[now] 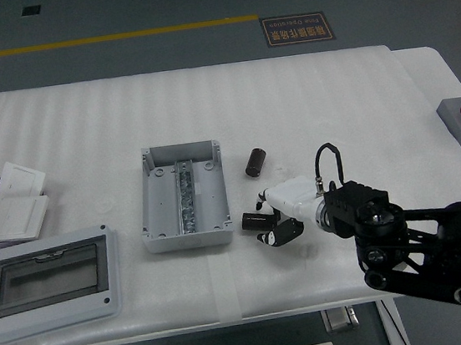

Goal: Pick up the battery,place it into the box

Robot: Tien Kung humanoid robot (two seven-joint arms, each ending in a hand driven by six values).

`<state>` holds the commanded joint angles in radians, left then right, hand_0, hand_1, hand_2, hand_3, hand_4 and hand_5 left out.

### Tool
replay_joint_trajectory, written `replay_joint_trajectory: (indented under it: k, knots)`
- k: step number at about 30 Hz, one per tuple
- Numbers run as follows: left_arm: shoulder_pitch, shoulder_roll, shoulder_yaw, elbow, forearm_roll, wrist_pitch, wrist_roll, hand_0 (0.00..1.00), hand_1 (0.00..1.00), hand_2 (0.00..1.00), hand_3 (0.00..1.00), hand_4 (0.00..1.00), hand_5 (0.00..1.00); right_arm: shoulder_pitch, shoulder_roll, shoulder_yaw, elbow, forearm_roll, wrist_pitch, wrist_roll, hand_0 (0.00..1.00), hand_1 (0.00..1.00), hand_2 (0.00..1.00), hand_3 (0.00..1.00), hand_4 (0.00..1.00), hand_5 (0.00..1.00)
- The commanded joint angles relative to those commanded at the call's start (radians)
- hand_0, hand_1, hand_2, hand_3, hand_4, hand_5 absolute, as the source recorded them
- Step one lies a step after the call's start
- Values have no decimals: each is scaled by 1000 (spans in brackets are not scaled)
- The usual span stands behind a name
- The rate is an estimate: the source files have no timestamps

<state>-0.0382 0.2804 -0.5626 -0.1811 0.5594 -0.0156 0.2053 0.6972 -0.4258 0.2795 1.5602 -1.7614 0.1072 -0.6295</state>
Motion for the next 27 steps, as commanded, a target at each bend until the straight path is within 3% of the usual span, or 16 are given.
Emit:
replay_joint_trajectory:
  k: [3, 14, 15, 19, 20, 27]
  knots:
    - [0, 2, -1, 0, 2, 1, -1, 577, 629, 536, 562, 594, 359, 0, 13, -7, -8, -2, -4, -10, 606, 612, 627, 731, 721, 628]
    - [1, 3, 8, 0, -4, 7, -11, 577, 629, 535, 562, 591, 363, -9, 24, -23, -22, -15, -55, 0, 597, 609, 620, 726, 686, 628]
    - [1, 3, 9, 0, -4, 7, -12, 577, 629, 536, 562, 587, 366, -10, 24, -25, -24, -16, -59, 2, 545, 580, 568, 678, 584, 544]
    - [0, 5, 15, 1, -8, 8, -16, 577, 629, 536, 562, 587, 366, -11, 25, -29, -30, -20, -71, 7, 545, 580, 568, 678, 584, 544]
    - [-1, 5, 17, 1, -8, 8, -16, 577, 630, 538, 564, 584, 366, -11, 25, -30, -32, -22, -73, 8, 487, 516, 482, 658, 519, 489]
    - [-2, 6, 18, 1, -3, 8, -18, 576, 629, 538, 566, 580, 367, -14, 29, -38, -44, -39, -90, 13, 471, 499, 451, 657, 497, 463]
